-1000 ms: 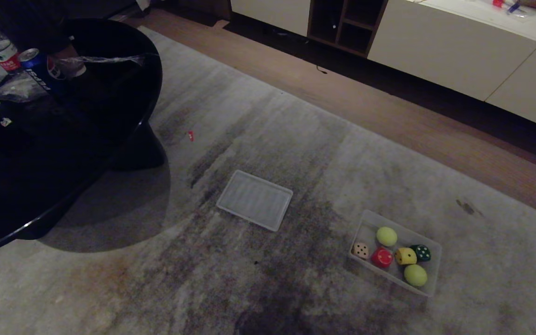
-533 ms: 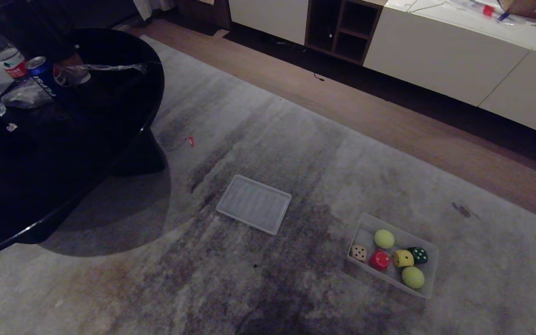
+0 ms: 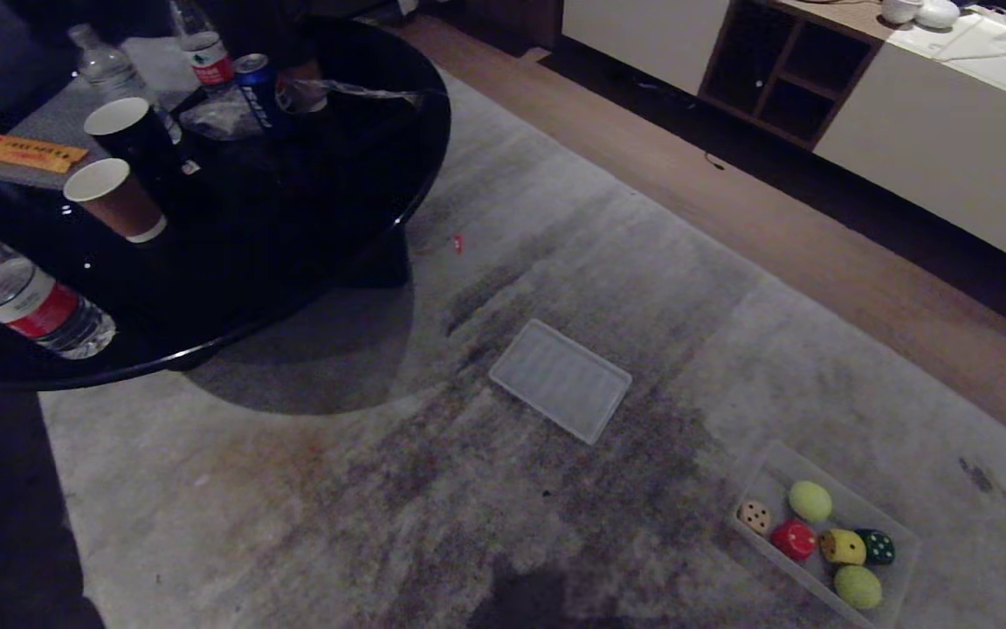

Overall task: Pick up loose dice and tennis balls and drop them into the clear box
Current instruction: Close the lid

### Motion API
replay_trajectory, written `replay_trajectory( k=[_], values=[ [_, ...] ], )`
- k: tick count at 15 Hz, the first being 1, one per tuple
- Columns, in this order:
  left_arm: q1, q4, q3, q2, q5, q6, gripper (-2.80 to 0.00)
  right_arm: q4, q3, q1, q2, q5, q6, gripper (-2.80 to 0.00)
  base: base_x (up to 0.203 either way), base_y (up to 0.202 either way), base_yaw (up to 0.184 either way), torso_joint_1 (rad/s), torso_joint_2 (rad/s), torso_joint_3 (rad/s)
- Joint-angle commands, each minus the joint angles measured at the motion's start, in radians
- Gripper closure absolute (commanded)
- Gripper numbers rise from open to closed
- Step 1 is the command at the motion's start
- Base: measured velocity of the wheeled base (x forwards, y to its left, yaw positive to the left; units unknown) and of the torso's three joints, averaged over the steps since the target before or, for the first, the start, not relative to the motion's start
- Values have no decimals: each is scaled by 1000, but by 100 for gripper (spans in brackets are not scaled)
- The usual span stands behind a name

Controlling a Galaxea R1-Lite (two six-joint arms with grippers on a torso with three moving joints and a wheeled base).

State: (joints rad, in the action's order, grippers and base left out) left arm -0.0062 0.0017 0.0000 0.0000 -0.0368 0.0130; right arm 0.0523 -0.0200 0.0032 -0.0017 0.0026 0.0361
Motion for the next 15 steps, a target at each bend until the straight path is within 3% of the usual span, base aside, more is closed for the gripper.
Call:
replay_trajectory(
  k=[1, 13, 15],
  values=[
    [0, 0, 2, 2, -2, 2, 0, 0, 0, 0, 2, 0, 1, 0, -1, 4, 93, 7, -2, 2],
    [0, -2, 2, 2, -2, 2, 0, 0, 0, 0, 2, 0, -1, 0, 0, 0, 0, 0, 0, 0],
    [0, 0, 2, 2, -2, 4, 0, 0, 0, 0, 2, 0, -1, 0, 139, 0, 1, 1, 7, 2]
  ],
)
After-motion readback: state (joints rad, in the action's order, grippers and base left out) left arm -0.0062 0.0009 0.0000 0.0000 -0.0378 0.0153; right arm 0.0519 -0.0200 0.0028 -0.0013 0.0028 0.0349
